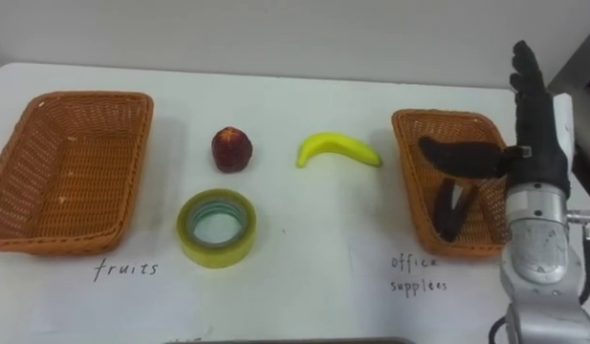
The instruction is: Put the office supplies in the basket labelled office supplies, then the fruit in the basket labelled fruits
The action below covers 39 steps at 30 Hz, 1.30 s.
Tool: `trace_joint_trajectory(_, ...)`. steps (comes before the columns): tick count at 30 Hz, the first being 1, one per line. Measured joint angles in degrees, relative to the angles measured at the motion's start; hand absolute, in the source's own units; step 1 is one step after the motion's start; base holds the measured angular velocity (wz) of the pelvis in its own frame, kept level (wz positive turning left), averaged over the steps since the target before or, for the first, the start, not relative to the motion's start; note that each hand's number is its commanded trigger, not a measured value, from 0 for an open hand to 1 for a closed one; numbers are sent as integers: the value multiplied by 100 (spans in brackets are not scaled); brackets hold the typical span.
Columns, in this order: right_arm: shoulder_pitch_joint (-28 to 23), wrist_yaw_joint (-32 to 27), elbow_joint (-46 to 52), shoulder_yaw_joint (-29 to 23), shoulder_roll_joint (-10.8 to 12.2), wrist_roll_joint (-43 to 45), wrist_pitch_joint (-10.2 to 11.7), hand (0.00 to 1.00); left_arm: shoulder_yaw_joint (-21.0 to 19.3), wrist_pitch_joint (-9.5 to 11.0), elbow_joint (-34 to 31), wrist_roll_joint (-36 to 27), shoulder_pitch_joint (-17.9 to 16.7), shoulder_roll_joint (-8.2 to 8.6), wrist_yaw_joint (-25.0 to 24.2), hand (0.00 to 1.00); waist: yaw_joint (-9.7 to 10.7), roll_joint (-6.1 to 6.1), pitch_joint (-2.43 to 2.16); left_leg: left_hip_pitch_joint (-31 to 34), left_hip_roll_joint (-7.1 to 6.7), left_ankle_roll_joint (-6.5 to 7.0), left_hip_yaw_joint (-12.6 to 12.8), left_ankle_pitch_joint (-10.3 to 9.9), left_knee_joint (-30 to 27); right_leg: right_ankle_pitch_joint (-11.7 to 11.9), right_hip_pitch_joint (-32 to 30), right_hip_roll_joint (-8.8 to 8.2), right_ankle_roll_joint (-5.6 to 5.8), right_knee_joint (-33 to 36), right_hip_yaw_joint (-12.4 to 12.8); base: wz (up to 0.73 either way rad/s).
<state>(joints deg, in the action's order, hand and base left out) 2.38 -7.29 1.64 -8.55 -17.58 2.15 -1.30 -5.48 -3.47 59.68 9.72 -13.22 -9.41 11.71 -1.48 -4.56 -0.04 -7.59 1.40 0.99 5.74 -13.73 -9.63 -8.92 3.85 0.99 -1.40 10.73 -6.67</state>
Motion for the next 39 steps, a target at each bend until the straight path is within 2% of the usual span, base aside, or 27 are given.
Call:
trace_joint_trajectory(3, 4, 1, 270, 104, 0, -161, -1, 0, 1, -6, -7, 0, -2, 0, 0, 0, -77, 41, 7, 11, -2, 0, -40, 0, 17, 2, 9, 2, -3, -2, -7, 6)
trace_joint_trajectory(9, 160, 88, 406, 469, 0, -173, -9, 0, 2, -34, 18, -2, 31, 0, -1, 0, -226, 46, 3, 46, -10, -1, -135, 1, 0, 2, 18, -8, -3, -4, -86, 8)
trace_joint_trajectory(16, 774, 245, 406, 648, 0, -184, -9, 0, 21, -44, 106, -1, 122, 3, -236, 0, -227, 52, 14, 123, -24, 0, -278, 2, -46, 1, 3, -31, -1, -12, -188, 9)
trace_joint_trajectory(18, 900, 245, 408, 768, 0, -190, -8, 0, 21, -62, 105, -2, 154, 5, -236, 0, -281, 47, 10, 127, -19, -1, -286, 3, -53, 0, 2, -29, 0, -14, -216, 4)
trace_joint_trajectory(24, 931, 316, 394, 1016, 2, -182, -14, 0, 16, -123, 103, -1, 361, 20, -226, 0, -374, 1, -2, 154, -21, 7, -387, 9, -78, 0, 28, -86, 0, -21, -309, 8)
trace_joint_trajectory(27, 959, 318, 280, 1015, 2, -168, -14, 0, 10, -123, 106, -1, 391, 32, -205, 0, -476, -37, 20, 144, -23, 16, -420, 22, -78, -1, 45, -90, 1, -23, -313, 4)
trace_joint_trajectory(28, 959, 322, 248, 1016, 3, -171, -14, 0, 11, -123, 106, -1, 400, 33, -187, 0, -485, -59, 46, 157, -23, 17, -428, 25, -85, -1, 48, -92, 1, -29, -325, 4)
trace_joint_trajectory(29, 967, 327, 198, 1037, 2, -169, -14, 0, 16, -123, 112, -3, 396, 36, -162, 0, -516, -86, 52, 176, -30, 18, -445, 26, -101, -1, 48, -91, 1, -37, -329, 5)
trace_joint_trajectory(33, 1010, 333, 69, 1143, 2, -164, -62, 0, 15, -126, 175, -3, 363, 73, -94, 0, -539, -109, 47, 200, -55, 19, -471, 31, -125, -1, 49, -97, 2, -34, -357, 5)
trace_joint_trajectory(39, 1046, 537, -98, 1188, 5, -158, -133, 0, 16, -145, 170, -3, 370, 116, -93, 0, -545, -140, 34, 253, -102, 17, -637, 53, -116, -1, 49, -113, 3, -22, -455, 11)
